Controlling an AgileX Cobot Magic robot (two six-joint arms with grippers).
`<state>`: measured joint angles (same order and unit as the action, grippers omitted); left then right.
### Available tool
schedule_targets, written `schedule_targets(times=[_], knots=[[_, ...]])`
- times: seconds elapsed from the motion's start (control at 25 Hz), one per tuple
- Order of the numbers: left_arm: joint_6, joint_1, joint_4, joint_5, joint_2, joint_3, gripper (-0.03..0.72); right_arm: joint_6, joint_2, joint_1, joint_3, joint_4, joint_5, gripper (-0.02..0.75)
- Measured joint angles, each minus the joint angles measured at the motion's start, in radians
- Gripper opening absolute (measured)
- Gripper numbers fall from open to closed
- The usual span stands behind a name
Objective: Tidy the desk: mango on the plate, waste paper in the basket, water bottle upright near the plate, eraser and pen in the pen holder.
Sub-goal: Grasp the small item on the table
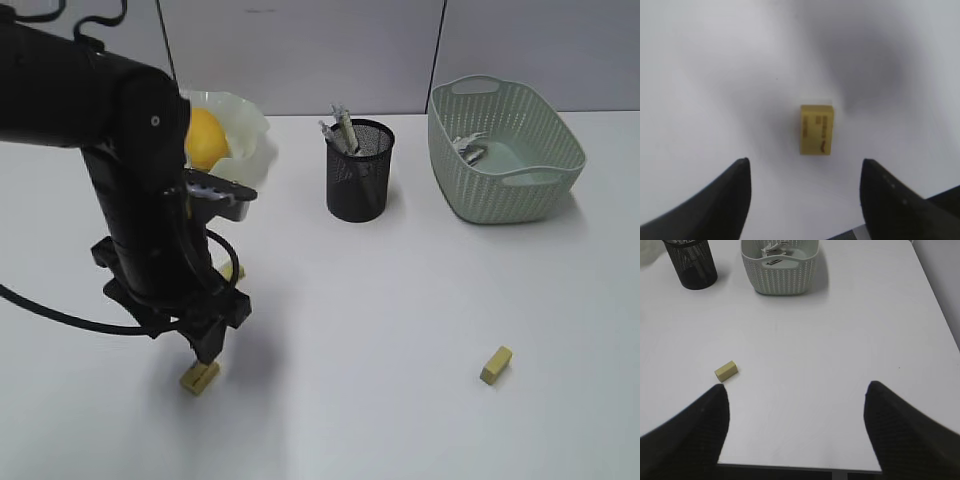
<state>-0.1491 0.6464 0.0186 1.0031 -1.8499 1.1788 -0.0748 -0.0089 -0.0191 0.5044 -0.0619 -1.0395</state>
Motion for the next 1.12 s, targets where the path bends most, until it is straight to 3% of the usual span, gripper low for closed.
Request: schedule_targets(times=[0.36,0.72,1.12], knots=[[-0.003,0.022,0.006,-0.082,-0.089,0.007,0.510,0.000,0.000,0.000,0.000,0.000,0.000,0.663],[-0.015,0.022,0.006,-0.110,-0.140,0.008,0.382,0.000,0.000,0.000,0.000,0.000,0.000,0.663],[-0.015,0.022,0.007,-0.109,-0.170,0.008,0.321,0.000,0.000,0.000,0.000,0.000,0.000,0.663]])
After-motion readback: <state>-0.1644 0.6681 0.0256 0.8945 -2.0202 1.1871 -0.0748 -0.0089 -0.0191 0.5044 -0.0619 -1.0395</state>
